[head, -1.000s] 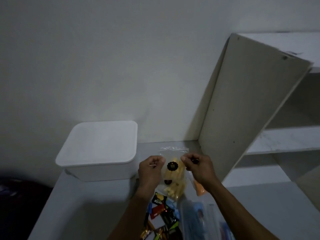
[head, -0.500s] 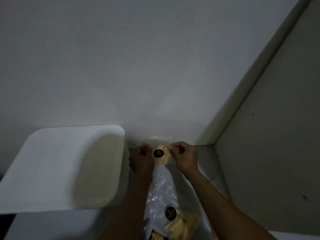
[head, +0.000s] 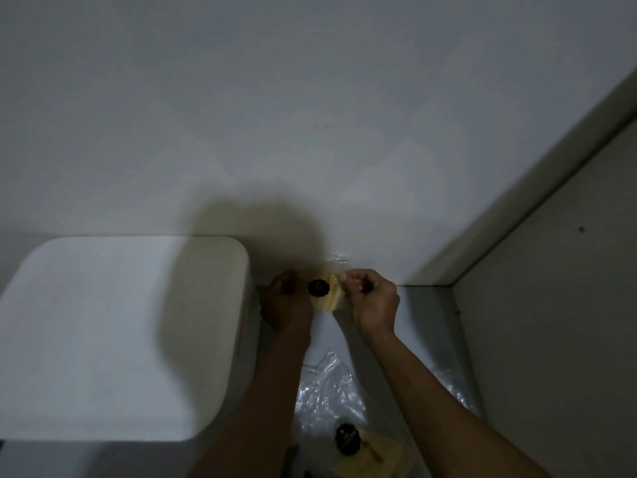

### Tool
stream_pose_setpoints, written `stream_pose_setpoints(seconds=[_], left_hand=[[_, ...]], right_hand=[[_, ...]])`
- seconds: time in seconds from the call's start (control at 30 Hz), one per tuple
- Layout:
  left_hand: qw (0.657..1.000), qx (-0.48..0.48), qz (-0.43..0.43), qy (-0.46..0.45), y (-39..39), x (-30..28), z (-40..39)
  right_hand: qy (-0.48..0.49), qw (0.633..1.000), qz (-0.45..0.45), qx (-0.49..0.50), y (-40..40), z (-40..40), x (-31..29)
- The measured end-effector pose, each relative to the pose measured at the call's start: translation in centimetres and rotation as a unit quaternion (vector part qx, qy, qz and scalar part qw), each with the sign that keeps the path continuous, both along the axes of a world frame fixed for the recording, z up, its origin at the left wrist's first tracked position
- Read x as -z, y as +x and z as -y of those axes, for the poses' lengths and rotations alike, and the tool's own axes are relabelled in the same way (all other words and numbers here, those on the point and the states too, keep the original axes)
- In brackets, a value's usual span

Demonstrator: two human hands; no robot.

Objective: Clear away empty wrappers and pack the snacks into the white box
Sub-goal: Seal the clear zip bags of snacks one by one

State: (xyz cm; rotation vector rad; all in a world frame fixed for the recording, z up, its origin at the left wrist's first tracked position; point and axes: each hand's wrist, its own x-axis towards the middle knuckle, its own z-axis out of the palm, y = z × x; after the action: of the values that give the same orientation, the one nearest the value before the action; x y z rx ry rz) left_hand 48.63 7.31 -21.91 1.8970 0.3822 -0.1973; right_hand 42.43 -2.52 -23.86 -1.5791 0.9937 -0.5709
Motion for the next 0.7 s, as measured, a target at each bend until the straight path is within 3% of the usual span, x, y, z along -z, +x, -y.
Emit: stream_pose_setpoints(seconds=[0.23, 0.43, 0.57, 0.7], left_hand=[[1.0, 0.01, -0.004, -0.01, -0.9, -0.8, -0.2], [0.997, 0.063, 0.007, 0.041, -4.2, -2.5, -3.1], [0.984, 0.157, 0.008, 0.077, -9.5, -2.7, -6.6], [0.933, 0.271, -0.001, 0.235, -13.3, 0.8, -10.1]], right_hand=[[-0.007, 1.0, -0.023, 0.003, -1.0, -0.2, -0.8], [0.016, 0.998, -0.054, -0.017, -5.3, -1.1, -1.6], [-0.041, 0.98, -0.155, -0.115, -10.2, -3.6, -3.0], [-0.101, 0.915, -0.318, -0.227, -13.1, -6.2, -2.6]])
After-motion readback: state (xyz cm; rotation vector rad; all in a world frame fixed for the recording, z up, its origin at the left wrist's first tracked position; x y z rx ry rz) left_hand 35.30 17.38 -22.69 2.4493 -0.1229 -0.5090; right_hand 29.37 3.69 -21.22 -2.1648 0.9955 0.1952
